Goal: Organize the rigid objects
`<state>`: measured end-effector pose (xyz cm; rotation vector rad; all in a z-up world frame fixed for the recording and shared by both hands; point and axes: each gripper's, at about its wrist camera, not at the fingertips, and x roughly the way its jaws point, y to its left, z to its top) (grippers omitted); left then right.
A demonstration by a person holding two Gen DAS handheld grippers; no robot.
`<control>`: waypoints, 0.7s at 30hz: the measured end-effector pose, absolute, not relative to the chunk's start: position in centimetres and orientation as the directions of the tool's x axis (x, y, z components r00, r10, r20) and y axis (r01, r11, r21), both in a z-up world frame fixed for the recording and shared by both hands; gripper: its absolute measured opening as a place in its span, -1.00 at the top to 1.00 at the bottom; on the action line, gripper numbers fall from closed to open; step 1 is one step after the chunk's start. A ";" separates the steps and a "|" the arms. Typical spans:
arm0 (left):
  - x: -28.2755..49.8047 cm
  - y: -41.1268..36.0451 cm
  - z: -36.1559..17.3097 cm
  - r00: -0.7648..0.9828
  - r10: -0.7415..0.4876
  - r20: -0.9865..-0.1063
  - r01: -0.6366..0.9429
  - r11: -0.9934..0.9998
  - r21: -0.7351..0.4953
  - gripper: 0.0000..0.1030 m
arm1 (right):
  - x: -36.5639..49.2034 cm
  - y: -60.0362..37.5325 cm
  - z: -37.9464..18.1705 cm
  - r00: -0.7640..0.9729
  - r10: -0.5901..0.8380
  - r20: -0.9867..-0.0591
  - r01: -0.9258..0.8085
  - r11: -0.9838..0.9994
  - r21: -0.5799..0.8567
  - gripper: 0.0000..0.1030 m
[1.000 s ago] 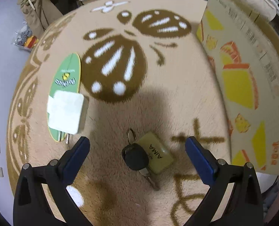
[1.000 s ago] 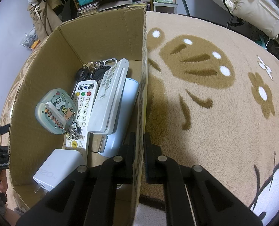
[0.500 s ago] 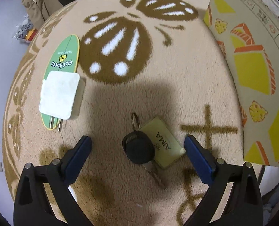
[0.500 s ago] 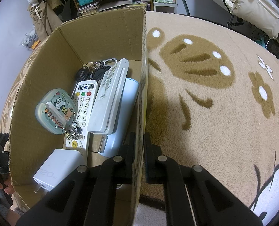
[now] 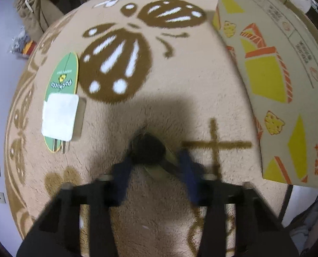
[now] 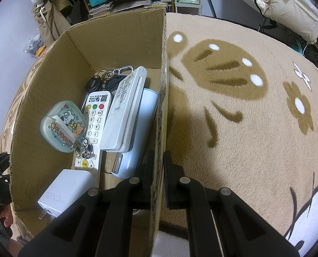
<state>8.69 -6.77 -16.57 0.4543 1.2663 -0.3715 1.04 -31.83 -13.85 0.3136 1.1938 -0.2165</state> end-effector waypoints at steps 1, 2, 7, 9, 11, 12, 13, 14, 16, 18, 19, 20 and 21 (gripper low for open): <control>8.7 -6.8 -16.4 0.270 -0.012 -0.963 0.498 0.857 0.129 0.47 | 1.1 -31.8 -13.8 0.356 0.001 -0.935 0.329 0.936 0.126 0.84; 8.8 -6.7 -16.3 0.269 -0.017 -0.963 0.496 0.859 0.123 0.47 | 1.1 -31.8 -13.8 0.355 0.001 -0.935 0.329 0.936 0.126 0.84; 9.1 -6.8 -16.3 0.271 -0.014 -0.962 0.487 0.864 0.125 0.47 | 1.0 -31.8 -13.8 0.356 0.001 -0.935 0.328 0.936 0.126 0.84; 9.4 -6.8 -16.2 0.278 -0.014 -0.960 0.481 0.867 0.127 0.47 | 1.0 -31.8 -13.8 0.356 0.000 -0.935 0.328 0.936 0.125 0.84; 9.6 -6.7 -16.1 0.280 -0.019 -0.960 0.471 0.874 0.121 0.47 | 1.0 -31.8 -13.8 0.356 0.000 -0.935 0.328 0.936 0.125 0.84; 9.7 -6.6 -16.1 0.281 -0.020 -0.960 0.467 0.876 0.118 0.47 | 1.0 -31.8 -13.8 0.356 0.001 -0.935 0.329 0.936 0.126 0.84; 9.8 -6.5 -16.1 0.282 -0.023 -0.959 0.463 0.879 0.115 0.47 | 1.0 -31.8 -13.8 0.356 0.001 -0.935 0.328 0.936 0.126 0.84; 9.8 -6.4 -16.0 0.285 -0.027 -0.958 0.458 0.882 0.111 0.47 | 1.1 -31.8 -13.8 0.355 0.001 -0.935 0.328 0.936 0.126 0.84; 9.9 -6.1 -15.8 0.287 -0.040 -0.957 0.446 0.890 0.096 0.47 | 1.0 -31.8 -13.8 0.355 0.000 -0.935 0.328 0.936 0.125 0.84; 10.1 -5.8 -15.6 0.287 -0.054 -0.956 0.423 0.903 0.076 0.47 | 1.0 -31.8 -13.8 0.355 0.001 -0.935 0.328 0.936 0.126 0.84; 10.3 -5.6 -15.5 0.290 -0.060 -0.955 0.410 0.909 0.067 0.47 | 1.0 -31.8 -13.8 0.356 0.001 -0.935 0.328 0.936 0.126 0.84; 10.3 -5.6 -15.4 0.294 -0.063 -0.954 0.403 0.913 0.064 0.47 | 1.0 -31.8 -13.8 0.356 0.002 -0.935 0.328 0.936 0.127 0.84; 10.4 -5.4 -15.2 0.299 -0.072 -0.952 0.391 0.919 0.053 0.47 | 1.0 -31.8 -13.8 0.356 0.003 -0.934 0.328 0.936 0.127 0.84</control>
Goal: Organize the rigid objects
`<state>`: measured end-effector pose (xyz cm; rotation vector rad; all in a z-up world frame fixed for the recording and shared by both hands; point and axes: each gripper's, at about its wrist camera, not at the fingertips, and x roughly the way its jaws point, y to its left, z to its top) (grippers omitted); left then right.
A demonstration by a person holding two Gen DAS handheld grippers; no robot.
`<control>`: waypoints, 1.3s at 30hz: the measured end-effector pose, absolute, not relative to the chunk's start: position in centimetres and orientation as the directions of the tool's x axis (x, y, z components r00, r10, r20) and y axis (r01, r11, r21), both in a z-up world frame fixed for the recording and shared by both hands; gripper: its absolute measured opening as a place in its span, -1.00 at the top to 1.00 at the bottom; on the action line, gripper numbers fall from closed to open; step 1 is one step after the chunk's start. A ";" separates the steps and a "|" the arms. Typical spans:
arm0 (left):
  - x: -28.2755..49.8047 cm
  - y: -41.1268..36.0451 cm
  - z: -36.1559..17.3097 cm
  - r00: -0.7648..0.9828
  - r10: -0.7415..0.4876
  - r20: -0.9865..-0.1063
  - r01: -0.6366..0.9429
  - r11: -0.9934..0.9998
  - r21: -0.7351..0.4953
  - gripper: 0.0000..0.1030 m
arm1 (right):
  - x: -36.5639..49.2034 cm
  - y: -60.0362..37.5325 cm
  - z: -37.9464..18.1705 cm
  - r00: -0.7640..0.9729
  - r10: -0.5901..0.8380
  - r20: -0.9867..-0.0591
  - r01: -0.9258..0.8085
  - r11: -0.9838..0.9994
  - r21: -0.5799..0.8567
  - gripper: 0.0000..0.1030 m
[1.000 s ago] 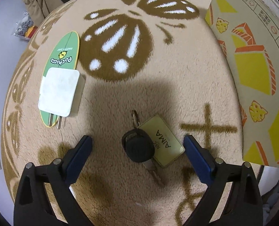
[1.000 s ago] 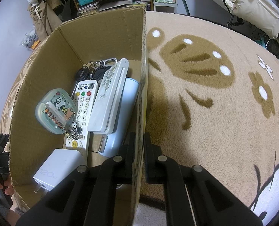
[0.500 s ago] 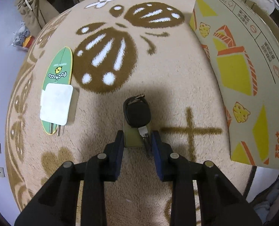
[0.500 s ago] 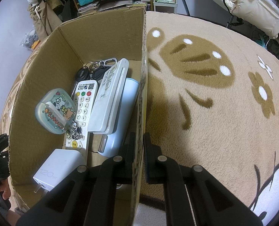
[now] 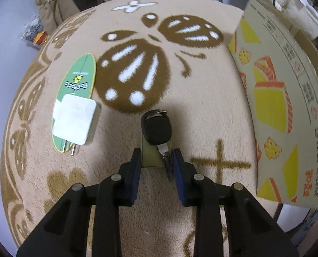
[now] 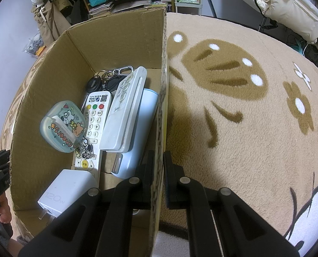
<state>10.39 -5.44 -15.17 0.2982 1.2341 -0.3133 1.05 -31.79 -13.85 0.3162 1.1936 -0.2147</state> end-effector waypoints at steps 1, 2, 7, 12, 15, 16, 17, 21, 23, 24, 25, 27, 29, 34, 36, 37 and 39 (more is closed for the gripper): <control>10.5 -5.3 -15.1 0.300 -0.079 -0.951 0.385 0.922 0.044 0.47 | 1.1 -31.8 -13.8 0.356 0.002 -0.935 0.328 0.936 0.127 0.84; 10.5 -5.3 -14.8 0.309 -0.080 -0.948 0.377 0.925 0.044 0.47 | 1.1 -31.8 -13.9 0.356 0.002 -0.935 0.328 0.936 0.126 0.84; 10.3 -5.4 -13.9 0.350 -0.054 -0.935 0.361 0.929 0.082 0.47 | 1.1 -31.8 -13.8 0.354 0.001 -0.935 0.326 0.937 0.125 0.84; 10.0 -6.1 -12.5 0.395 -0.072 -0.916 0.373 0.924 0.088 0.56 | 1.1 -31.9 -13.7 0.354 0.001 -0.935 0.327 0.937 0.125 0.84; 9.4 -6.8 -10.8 0.421 -0.113 -0.900 0.384 0.921 0.064 0.92 | 1.1 -31.8 -13.7 0.354 -0.002 -0.935 0.327 0.937 0.122 0.84; 9.2 -7.2 -10.3 0.424 -0.134 -0.896 0.396 0.917 0.050 1.00 | 1.1 -31.8 -13.7 0.354 -0.002 -0.935 0.328 0.937 0.122 0.84; 9.1 -7.4 -10.1 0.424 -0.138 -0.895 0.405 0.913 0.051 1.00 | 1.1 -31.8 -13.7 0.354 -0.001 -0.935 0.328 0.936 0.123 0.84; 9.6 -7.4 -10.3 0.418 -0.133 -0.899 0.388 0.921 0.044 1.00 | 1.1 -31.9 -13.7 0.355 -0.002 -0.935 0.327 0.937 0.122 0.84; 9.9 -6.9 -10.6 0.404 -0.140 -0.904 0.375 0.927 0.024 1.00 | 1.1 -31.9 -13.7 0.355 -0.002 -0.935 0.327 0.937 0.122 0.84; 9.9 -6.8 -10.6 0.409 -0.130 -0.903 0.369 0.929 0.033 1.00 | 1.0 -31.9 -13.7 0.355 -0.001 -0.935 0.327 0.937 0.123 0.84; 9.8 -6.8 -10.7 0.412 -0.129 -0.902 0.368 0.929 0.035 1.00 | 1.1 -31.9 -13.7 0.355 -0.001 -0.935 0.327 0.937 0.123 0.84; 9.9 -6.7 -10.7 0.407 -0.139 -0.903 0.365 0.931 0.021 1.00 | 1.1 -31.9 -13.7 0.354 -0.001 -0.935 0.326 0.937 0.122 0.84; 10.1 -6.7 -10.9 0.406 -0.149 -0.902 0.362 0.932 0.009 1.00 | 1.1 -31.8 -13.7 0.354 -0.001 -0.935 0.326 0.937 0.123 0.84; 11.5 -6.6 -12.5 0.378 -0.129 -0.917 0.315 0.949 -0.004 0.52 | 1.1 -31.9 -13.7 0.354 -0.001 -0.935 0.325 0.938 0.121 0.84; 11.9 -6.6 -13.2 0.369 -0.105 -0.924 0.308 0.951 0.015 0.18 | 1.1 -31.8 -13.7 0.354 -0.001 -0.935 0.325 0.938 0.122 0.84; 12.0 -6.7 -13.6 0.361 -0.098 -0.927 0.311 0.950 0.020 0.10 | 1.1 -31.8 -13.7 0.354 -0.002 -0.935 0.325 0.938 0.121 0.84; 12.0 -6.7 -14.1 0.358 -0.086 -0.930 0.314 0.949 0.033 0.07 | 1.1 -31.8 -13.6 0.354 -0.001 -0.935 0.324 0.938 0.121 0.84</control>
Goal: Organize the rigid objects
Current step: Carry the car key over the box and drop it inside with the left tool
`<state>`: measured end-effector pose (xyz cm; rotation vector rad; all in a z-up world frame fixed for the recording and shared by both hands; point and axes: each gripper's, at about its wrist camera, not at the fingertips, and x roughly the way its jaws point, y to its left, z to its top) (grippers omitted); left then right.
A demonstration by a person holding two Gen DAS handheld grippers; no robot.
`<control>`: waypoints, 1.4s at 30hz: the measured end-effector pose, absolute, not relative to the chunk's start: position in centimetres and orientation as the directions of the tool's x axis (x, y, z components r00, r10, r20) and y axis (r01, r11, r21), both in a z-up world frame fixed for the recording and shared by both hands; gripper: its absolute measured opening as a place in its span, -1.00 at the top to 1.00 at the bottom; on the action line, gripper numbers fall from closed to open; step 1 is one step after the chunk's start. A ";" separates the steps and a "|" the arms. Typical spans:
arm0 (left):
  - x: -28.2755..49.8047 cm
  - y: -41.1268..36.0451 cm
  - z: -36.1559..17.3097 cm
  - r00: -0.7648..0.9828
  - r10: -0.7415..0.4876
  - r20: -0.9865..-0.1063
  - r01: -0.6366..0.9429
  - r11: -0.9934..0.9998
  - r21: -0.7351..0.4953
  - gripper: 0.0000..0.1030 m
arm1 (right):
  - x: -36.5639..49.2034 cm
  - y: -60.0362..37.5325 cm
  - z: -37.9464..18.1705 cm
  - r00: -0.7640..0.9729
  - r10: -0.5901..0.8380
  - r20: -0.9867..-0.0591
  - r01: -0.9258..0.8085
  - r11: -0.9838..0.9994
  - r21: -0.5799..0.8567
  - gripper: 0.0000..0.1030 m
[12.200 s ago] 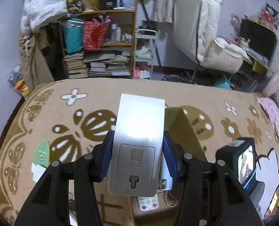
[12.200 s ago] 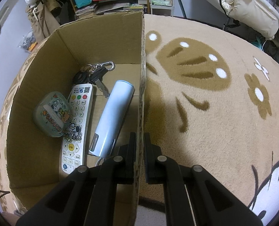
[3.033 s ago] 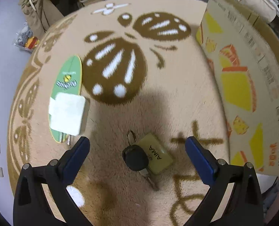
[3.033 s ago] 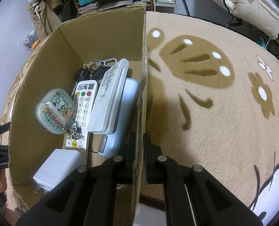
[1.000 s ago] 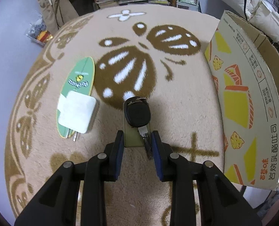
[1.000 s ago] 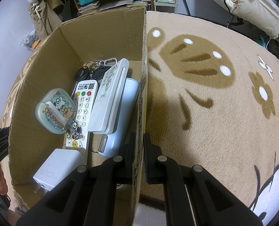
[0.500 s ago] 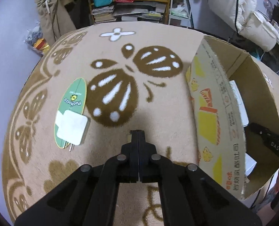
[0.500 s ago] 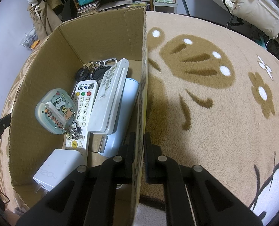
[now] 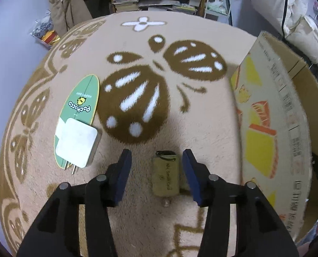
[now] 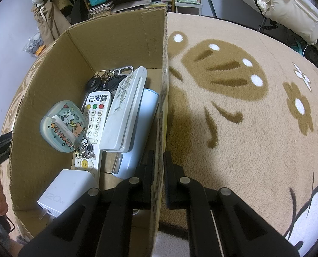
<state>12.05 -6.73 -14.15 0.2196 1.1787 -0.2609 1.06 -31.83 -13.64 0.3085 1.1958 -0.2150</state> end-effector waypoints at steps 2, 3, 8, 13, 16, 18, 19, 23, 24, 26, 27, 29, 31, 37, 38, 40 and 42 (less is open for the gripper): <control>12.2 -6.8 -15.0 0.338 -0.068 -0.939 0.317 0.947 0.046 0.07 | 1.1 -31.8 -13.6 0.354 -0.001 -0.935 0.324 0.938 0.121 0.84; 12.3 -6.8 -15.3 0.328 -0.067 -0.942 0.318 0.947 0.043 0.07 | 1.1 -31.8 -13.6 0.354 -0.001 -0.935 0.325 0.938 0.122 0.84; 12.4 -7.2 -16.8 0.290 -0.060 -0.955 0.329 0.944 0.040 0.44 | 1.0 -31.8 -13.6 0.354 -0.001 -0.935 0.324 0.938 0.122 0.84; 11.9 -7.5 -15.7 0.344 -0.031 -0.939 0.321 0.943 0.087 0.47 | 1.1 -31.8 -13.6 0.354 -0.001 -0.935 0.325 0.938 0.122 0.84; 11.4 -7.8 -13.9 0.397 -0.047 -0.917 0.325 0.941 0.093 0.47 | 1.1 -31.8 -13.6 0.354 -0.001 -0.935 0.325 0.938 0.122 0.84; 10.8 -8.3 -12.6 0.434 -0.067 -0.898 0.335 0.938 0.092 0.50 | 1.1 -31.8 -13.6 0.354 -0.001 -0.935 0.325 0.938 0.122 0.84; 10.5 -8.6 -11.9 0.450 -0.079 -0.889 0.342 0.935 0.090 0.50 | 1.1 -31.8 -13.6 0.354 -0.001 -0.935 0.325 0.938 0.122 0.84; 9.6 -9.9 -9.8 0.481 -0.124 -0.868 0.378 0.923 0.077 0.94 | 1.1 -31.8 -13.6 0.354 -0.001 -0.935 0.325 0.938 0.122 0.84; 9.2 -10.2 -9.4 0.486 -0.134 -0.864 0.389 0.918 0.077 0.94 | 1.1 -31.9 -13.6 0.354 -0.001 -0.935 0.325 0.938 0.122 0.84; 8.6 -11.0 -8.7 0.499 -0.140 -0.855 0.411 0.907 0.092 0.94 | 1.1 -31.8 -13.6 0.354 -0.001 -0.935 0.325 0.938 0.122 0.84; 8.4 -11.2 -8.6 0.504 -0.140 -0.853 0.419 0.902 0.099 0.94 | 1.1 -31.9 -13.6 0.354 0.000 -0.935 0.324 0.938 0.122 0.84; 8.3 -11.1 -8.5 0.510 -0.139 -0.849 0.413 0.905 0.100 0.94 | 1.1 -31.8 -13.6 0.354 0.000 -0.935 0.325 0.938 0.123 0.84; 8.3 -11.0 -8.0 0.520 -0.145 -0.842 0.404 0.910 0.092 0.94 | 1.1 -31.8 -13.6 0.354 -0.001 -0.935 0.324 0.938 0.122 0.84; 7.3 -11.3 -4.1 0.596 -0.199 -0.778 0.401 0.913 0.074 0.94 | 1.1 -31.8 -13.6 0.354 0.000 -0.935 0.325 0.938 0.123 0.84; 6.9 -11.5 -3.3 0.606 -0.219 -0.765 0.410 0.910 0.064 0.94 | 1.1 -31.8 -13.6 0.354 -0.001 -0.935 0.324 0.938 0.122 0.84; 6.0 -12.1 -1.6 0.629 -0.255 -0.734 0.428 0.902 0.054 0.94 | 1.1 -31.9 -13.6 0.354 0.000 -0.935 0.325 0.938 0.123 0.84; 5.1 -12.7 -0.5 0.647 -0.282 -0.709 0.442 0.896 0.047 0.94 | 1.1 -31.8 -13.6 0.354 0.000 -0.935 0.324 0.938 0.123 0.84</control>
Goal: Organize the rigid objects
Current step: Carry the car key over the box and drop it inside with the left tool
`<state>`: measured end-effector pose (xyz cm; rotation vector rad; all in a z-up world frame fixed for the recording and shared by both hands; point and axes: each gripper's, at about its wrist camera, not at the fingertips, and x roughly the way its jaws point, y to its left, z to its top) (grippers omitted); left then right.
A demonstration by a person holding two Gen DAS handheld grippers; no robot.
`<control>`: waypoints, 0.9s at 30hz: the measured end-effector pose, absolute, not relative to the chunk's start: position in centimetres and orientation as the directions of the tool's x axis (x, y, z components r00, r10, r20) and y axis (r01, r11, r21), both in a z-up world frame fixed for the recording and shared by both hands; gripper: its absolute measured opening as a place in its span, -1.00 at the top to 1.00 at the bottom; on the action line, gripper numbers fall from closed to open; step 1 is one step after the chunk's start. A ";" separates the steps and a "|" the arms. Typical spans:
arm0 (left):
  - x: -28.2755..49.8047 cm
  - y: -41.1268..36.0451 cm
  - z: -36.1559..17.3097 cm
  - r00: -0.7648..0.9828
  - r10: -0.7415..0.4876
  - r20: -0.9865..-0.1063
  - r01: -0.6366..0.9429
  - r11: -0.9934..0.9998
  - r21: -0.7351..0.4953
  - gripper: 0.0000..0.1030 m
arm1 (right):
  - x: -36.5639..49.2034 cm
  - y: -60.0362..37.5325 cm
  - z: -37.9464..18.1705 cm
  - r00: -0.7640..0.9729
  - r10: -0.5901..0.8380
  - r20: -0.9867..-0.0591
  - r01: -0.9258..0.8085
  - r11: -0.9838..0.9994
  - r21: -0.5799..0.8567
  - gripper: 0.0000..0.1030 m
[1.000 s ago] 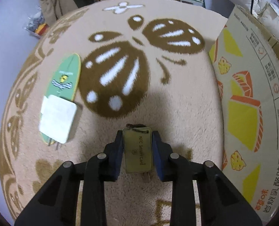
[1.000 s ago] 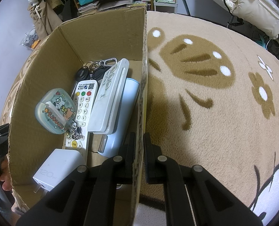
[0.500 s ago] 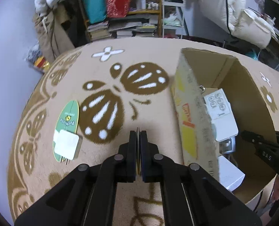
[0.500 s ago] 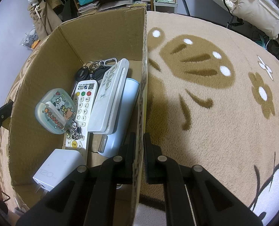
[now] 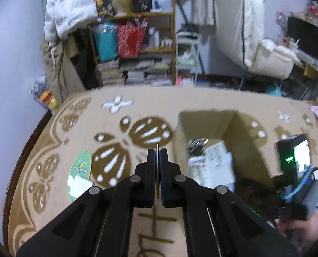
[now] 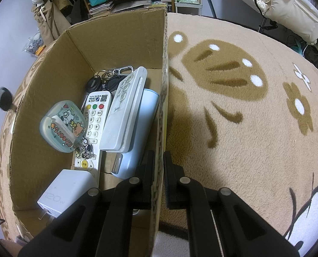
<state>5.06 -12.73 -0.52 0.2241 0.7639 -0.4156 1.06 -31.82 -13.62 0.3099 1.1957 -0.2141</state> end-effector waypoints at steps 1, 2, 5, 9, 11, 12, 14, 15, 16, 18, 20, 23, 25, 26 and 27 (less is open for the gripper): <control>4.5 -13.2 0.1 0.653 -0.304 -0.694 0.455 0.890 0.038 0.94 | 1.1 -31.8 -13.6 0.354 0.000 -0.935 0.325 0.938 0.123 0.84; 4.2 -13.5 0.5 0.654 -0.321 -0.685 0.465 0.885 0.030 0.94 | 1.1 -31.8 -13.6 0.354 -0.001 -0.935 0.325 0.938 0.122 0.84; 3.2 -14.7 1.4 0.635 -0.387 -0.668 0.507 0.862 -0.017 0.94 | 1.1 -31.8 -13.6 0.354 0.000 -0.935 0.325 0.938 0.123 0.84; 2.1 -16.5 1.2 0.609 -0.427 -0.669 0.549 0.835 -0.033 0.94 | 1.1 -31.8 -13.6 0.354 -0.001 -0.935 0.324 0.938 0.121 0.84; 1.9 -17.2 0.5 0.589 -0.439 -0.679 0.561 0.826 -0.048 0.94 | 1.1 -31.8 -13.6 0.354 0.000 -0.935 0.326 0.937 0.123 0.84; 1.8 -17.5 0.1 0.571 -0.450 -0.686 0.570 0.819 -0.062 0.94 | 1.1 -31.8 -13.6 0.354 -0.001 -0.935 0.325 0.938 0.122 0.84; 1.6 -18.3 -0.6 0.551 -0.452 -0.702 0.584 0.809 -0.063 0.94 | 1.1 -31.8 -13.6 0.354 0.000 -0.935 0.325 0.938 0.123 0.84; 1.5 -18.5 -1.0 0.553 -0.439 -0.708 0.586 0.809 -0.045 0.94 | 1.1 -31.8 -13.6 0.354 0.000 -0.935 0.325 0.938 0.123 0.84; 1.5 -18.8 -1.5 0.552 -0.428 -0.716 0.587 0.809 -0.031 0.94 | 1.1 -31.8 -13.6 0.354 0.000 -0.935 0.325 0.938 0.123 0.84; 1.6 -19.2 -2.4 0.545 -0.403 -0.735 0.581 0.813 -0.015 0.91 | 1.1 -31.8 -13.6 0.354 0.000 -0.935 0.324 0.938 0.123 0.84; 1.8 -19.3 -3.3 0.546 -0.374 -0.750 0.575 0.818 0.010 0.88 | 1.1 -31.8 -13.6 0.354 0.001 -0.935 0.325 0.938 0.124 0.84; 2.4 -18.9 -4.1 0.549 -0.341 -0.763 0.555 0.831 0.028 0.87 | 1.1 -31.9 -13.6 0.354 0.003 -0.935 0.325 0.937 0.126 0.84; 3.1 -18.4 -4.5 0.540 -0.327 -0.776 0.540 0.841 0.022 0.77 | 1.1 -31.8 -13.6 0.354 0.003 -0.935 0.324 0.938 0.126 0.84; 3.4 -18.1 -4.7 0.534 -0.320 -0.782 0.534 0.846 0.019 0.72 | 1.1 -31.9 -13.6 0.354 0.003 -0.935 0.324 0.938 0.126 0.83; 3.7 -17.8 -4.9 0.531 -0.310 -0.789 0.527 0.850 0.021 0.71 | 1.1 -31.9 -13.6 0.354 0.004 -0.935 0.324 0.937 0.127 0.83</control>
